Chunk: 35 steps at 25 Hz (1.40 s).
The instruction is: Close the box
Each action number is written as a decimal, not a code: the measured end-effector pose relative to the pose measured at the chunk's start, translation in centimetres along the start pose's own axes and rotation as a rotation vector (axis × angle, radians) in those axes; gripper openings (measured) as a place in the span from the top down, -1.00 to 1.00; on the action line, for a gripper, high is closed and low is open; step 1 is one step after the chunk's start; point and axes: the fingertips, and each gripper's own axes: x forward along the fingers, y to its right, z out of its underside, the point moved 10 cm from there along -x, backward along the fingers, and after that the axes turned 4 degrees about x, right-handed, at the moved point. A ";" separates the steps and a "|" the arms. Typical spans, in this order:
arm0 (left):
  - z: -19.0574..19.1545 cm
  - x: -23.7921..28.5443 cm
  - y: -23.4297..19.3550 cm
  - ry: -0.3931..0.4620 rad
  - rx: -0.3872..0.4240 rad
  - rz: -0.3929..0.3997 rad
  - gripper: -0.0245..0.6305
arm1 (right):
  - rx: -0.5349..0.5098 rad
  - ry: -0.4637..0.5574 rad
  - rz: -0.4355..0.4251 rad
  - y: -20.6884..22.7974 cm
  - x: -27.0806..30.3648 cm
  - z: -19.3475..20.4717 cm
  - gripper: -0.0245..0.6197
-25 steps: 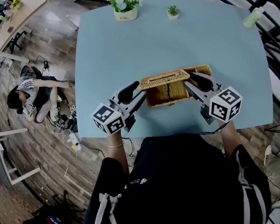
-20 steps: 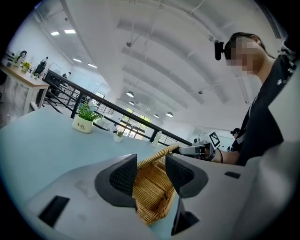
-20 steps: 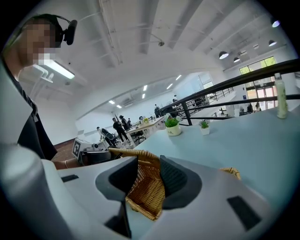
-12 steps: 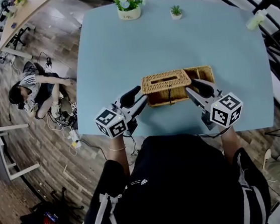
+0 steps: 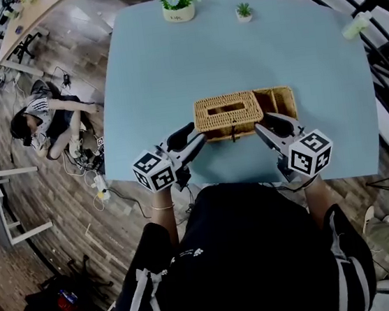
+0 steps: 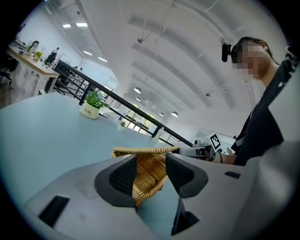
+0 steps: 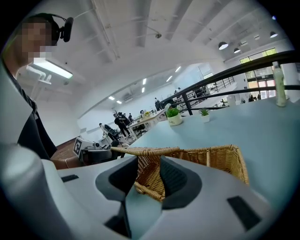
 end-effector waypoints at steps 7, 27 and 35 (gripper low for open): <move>1.3 -0.1 0.2 -0.021 -0.029 -0.014 0.40 | 0.023 -0.027 0.019 0.0 -0.1 1.2 0.48; 4.0 -0.6 0.5 -0.078 -0.089 -0.053 0.40 | 0.026 -0.076 0.052 -0.3 -0.2 3.6 0.47; 4.1 -0.9 0.8 -0.069 -0.089 -0.064 0.40 | 0.031 -0.072 0.048 -0.3 -0.1 3.7 0.46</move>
